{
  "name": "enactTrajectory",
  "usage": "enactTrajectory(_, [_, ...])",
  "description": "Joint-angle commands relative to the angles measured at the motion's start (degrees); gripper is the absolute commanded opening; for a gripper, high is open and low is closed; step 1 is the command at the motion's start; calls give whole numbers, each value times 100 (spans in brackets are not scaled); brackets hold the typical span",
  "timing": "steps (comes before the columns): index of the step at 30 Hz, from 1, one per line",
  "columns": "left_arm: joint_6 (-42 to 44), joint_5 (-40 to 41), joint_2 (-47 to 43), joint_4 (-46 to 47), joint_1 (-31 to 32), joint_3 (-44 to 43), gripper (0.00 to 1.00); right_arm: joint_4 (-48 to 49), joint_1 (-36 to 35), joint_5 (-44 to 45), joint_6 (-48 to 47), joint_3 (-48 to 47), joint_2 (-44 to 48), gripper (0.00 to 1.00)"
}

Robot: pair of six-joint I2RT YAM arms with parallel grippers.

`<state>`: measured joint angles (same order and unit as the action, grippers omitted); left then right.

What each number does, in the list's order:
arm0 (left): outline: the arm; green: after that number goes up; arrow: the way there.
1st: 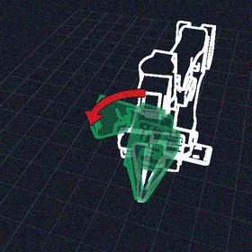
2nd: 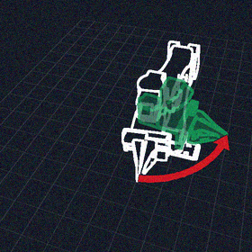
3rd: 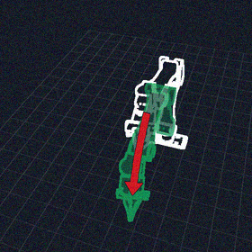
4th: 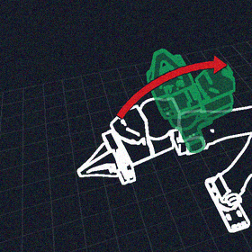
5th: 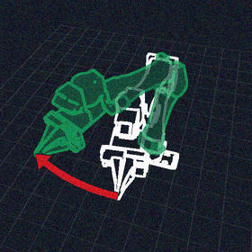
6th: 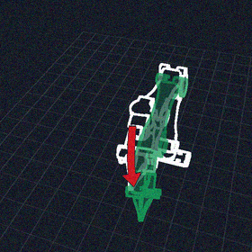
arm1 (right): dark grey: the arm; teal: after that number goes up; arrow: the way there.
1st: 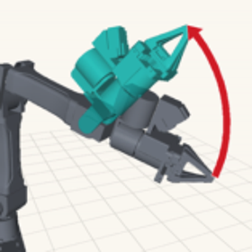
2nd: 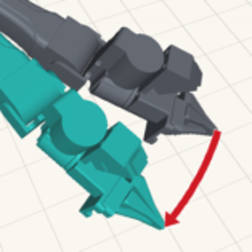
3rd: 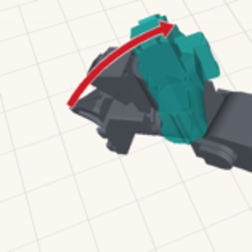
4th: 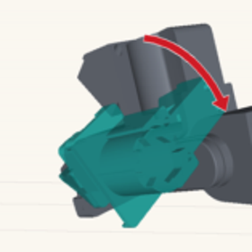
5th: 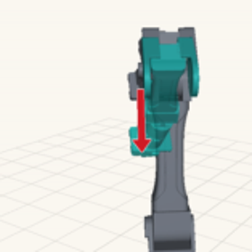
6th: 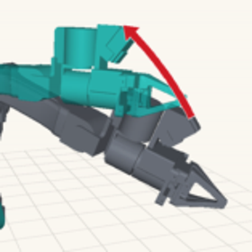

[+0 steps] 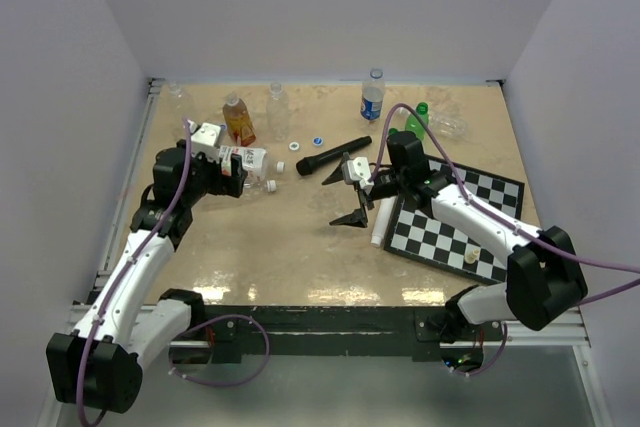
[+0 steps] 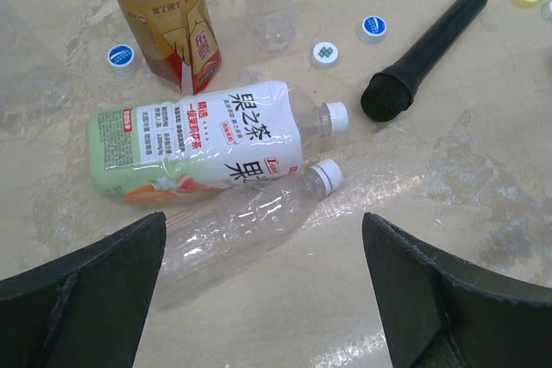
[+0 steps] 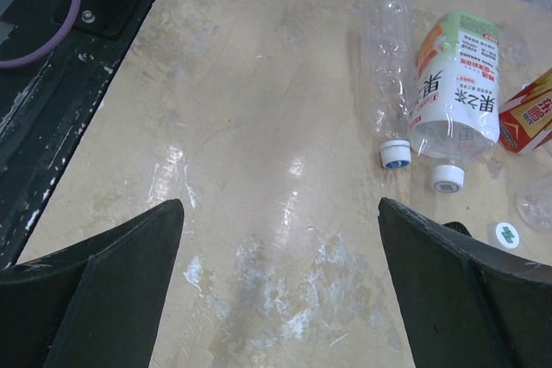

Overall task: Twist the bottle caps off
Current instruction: Pick up the plastic bottle at the center of the board.

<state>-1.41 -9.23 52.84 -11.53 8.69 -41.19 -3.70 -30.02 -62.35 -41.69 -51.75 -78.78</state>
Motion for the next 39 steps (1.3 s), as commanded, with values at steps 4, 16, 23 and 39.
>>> enactTrajectory(4, [-26,-96,-116,107,-7,111,100,-113,14,-23,-181,-213,-84,98])
enactTrajectory(16, [-35,-114,-107,98,1,102,100,-175,14,-32,-260,-222,-93,98])
enactTrajectory(23, [27,-87,-72,-7,1,6,100,-245,14,-41,-304,-248,-111,98])
enactTrajectory(39, [474,562,86,-438,370,-223,100,-482,14,-93,-498,-354,-173,98])
